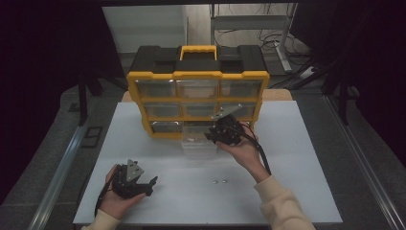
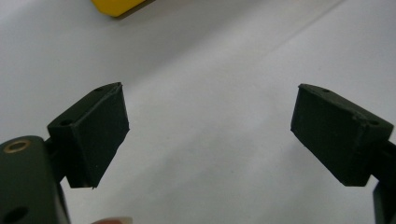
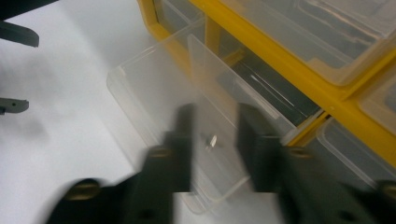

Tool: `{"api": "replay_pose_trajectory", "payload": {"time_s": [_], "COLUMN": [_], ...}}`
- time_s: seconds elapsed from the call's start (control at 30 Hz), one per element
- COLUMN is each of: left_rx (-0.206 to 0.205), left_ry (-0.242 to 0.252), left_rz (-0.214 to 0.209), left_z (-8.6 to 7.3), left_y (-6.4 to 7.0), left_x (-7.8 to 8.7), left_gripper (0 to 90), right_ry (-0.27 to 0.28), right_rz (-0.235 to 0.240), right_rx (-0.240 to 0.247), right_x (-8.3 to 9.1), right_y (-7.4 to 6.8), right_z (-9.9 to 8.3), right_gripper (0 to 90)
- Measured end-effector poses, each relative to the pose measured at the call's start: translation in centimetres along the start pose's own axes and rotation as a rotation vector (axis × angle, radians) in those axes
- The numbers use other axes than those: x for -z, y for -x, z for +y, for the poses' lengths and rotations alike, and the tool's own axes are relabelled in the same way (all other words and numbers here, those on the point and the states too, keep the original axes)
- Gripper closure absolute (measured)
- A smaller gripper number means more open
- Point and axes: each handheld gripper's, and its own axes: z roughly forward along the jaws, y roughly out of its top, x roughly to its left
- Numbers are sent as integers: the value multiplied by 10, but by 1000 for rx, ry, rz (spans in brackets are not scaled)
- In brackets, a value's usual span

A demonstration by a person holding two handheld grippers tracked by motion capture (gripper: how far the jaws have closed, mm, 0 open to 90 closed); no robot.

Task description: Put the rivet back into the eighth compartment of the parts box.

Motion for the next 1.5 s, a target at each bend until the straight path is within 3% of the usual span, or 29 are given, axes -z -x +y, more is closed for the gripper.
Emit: {"api": "replay_pose_trajectory", "payload": {"time_s": [0.03, 0.2, 0.33, 0.5, 0.77, 1.5], "left_rx": [0, -2, -3, -1, -4, 3], "left_ry": [0, 3, 3, 7, 9, 12], "left_rz": [0, 0, -1, -1, 0, 0], "left_z": [0, 0, 1, 1, 2, 2], "left_y": [0, 0, 0, 0, 1, 1], "left_x": [0, 1, 1, 1, 2, 2], "left_gripper": [118, 117, 117, 117, 117, 117], "right_ry": [-1, 27, 23, 38, 26, 35], "right_rz": [6, 20, 8, 36, 22, 35], "right_rx": [-12, -58, -40, -51, -40, -23], "right_x": [-1, 7, 14, 25, 42, 59], "right_y": [1, 1, -3, -4, -4, -4], "right_z": [0, 0, -2, -10, -25, -54], "right_gripper": [471, 346, 282, 257, 262, 266]}}
